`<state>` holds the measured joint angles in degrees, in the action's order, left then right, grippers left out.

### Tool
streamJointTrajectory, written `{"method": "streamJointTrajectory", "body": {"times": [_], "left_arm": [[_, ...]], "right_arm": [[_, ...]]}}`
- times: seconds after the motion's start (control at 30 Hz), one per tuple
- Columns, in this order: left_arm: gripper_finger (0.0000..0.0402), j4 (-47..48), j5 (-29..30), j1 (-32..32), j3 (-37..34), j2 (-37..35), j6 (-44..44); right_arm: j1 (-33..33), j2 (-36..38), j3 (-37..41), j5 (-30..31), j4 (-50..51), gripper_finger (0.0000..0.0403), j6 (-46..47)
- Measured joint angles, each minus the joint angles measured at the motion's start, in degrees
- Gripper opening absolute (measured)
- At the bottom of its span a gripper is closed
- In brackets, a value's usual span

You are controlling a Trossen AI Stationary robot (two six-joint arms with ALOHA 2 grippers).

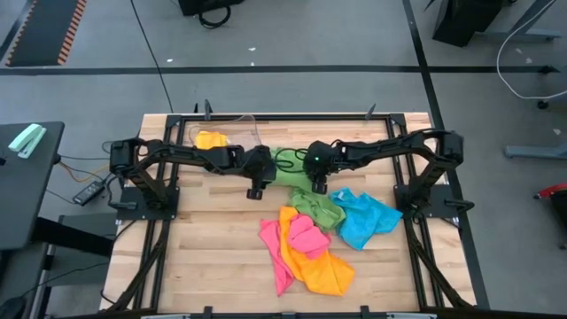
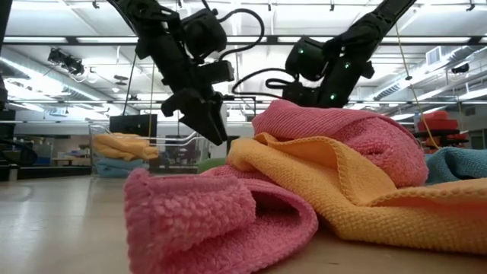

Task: Fold microfiber towels
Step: Fold the left green microfiber towel

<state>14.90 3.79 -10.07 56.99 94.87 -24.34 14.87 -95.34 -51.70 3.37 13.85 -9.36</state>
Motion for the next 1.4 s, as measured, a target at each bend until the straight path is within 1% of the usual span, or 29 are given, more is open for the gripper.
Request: {"method": "streamJointTrajectory", "body": {"times": [0.1,0.2,0.27,0.33,0.43,0.5,0.57,0.67,0.77,0.83,0.93,1.07,1.23,1.4], "left_arm": [[0.0204,-0.4,0.0,-0.1,0.0,0.6,0.3],[0.0205,-1.3,0.0,-0.8,-0.3,1.9,-0.8],[0.0202,-3.0,-1.2,-1.5,-0.2,2.8,-1.9],[0.0198,-5.0,-2.9,-2.0,-0.1,4.3,-2.1],[0.0193,-4.3,-5.3,-2.7,-0.2,6.1,-1.6],[0.0193,-1.8,-7.0,-2.6,-0.3,6.8,-0.6],[0.0192,-1.4,-7.9,-2.5,-0.2,7.5,-0.3],[0.0192,-1.2,-8.0,-1.5,-0.3,8.6,0.3],[0.0188,-1.3,-7.8,0.2,-0.3,9.2,1.7],[0.0179,-2.3,-7.0,1.7,-0.2,9.2,2.7],[0.016,-2.3,-4.9,3.5,-0.2,9.2,4.8],[0.0135,-0.7,-4.5,4.7,-0.2,9.1,6.7],[0.0115,-0.6,-4.5,5.5,-0.2,8.6,8.5],[0.0111,-1.4,-4.3,6.6,-0.2,8.6,7.1]], "right_arm": [[0.0,0.0,-0.1,2.6,0.8,0.0176,-0.5],[0.2,1.4,-0.4,2.8,-0.3,0.0174,-0.3],[-0.1,2.1,-0.4,2.8,-0.5,0.0174,-0.3],[-0.1,2.2,-0.4,2.0,-0.4,0.0174,0.0],[-0.3,2.2,-0.4,-0.3,-0.2,0.0174,0.0],[-0.6,2.2,-0.4,-0.7,0.2,0.0174,0.0],[-0.8,2.2,-0.4,-0.7,0.2,0.0174,0.1],[-1.6,2.2,-0.6,-1.1,-0.4,0.0174,0.0],[-3.8,2.2,-0.7,-1.2,-2.8,0.0174,-0.2],[-5.4,2.2,-0.7,-1.3,-5.4,0.0174,-0.3],[-7.8,2.0,0.1,-1.4,-12.6,0.0174,-0.9],[-9.4,1.4,1.8,-1.3,-18.4,0.0174,-0.9],[-8.5,1.1,4.8,-1.5,-19.3,0.0174,0.3],[-6.4,1.0,9.5,-3.3,-21.8,0.0174,3.3]]}}
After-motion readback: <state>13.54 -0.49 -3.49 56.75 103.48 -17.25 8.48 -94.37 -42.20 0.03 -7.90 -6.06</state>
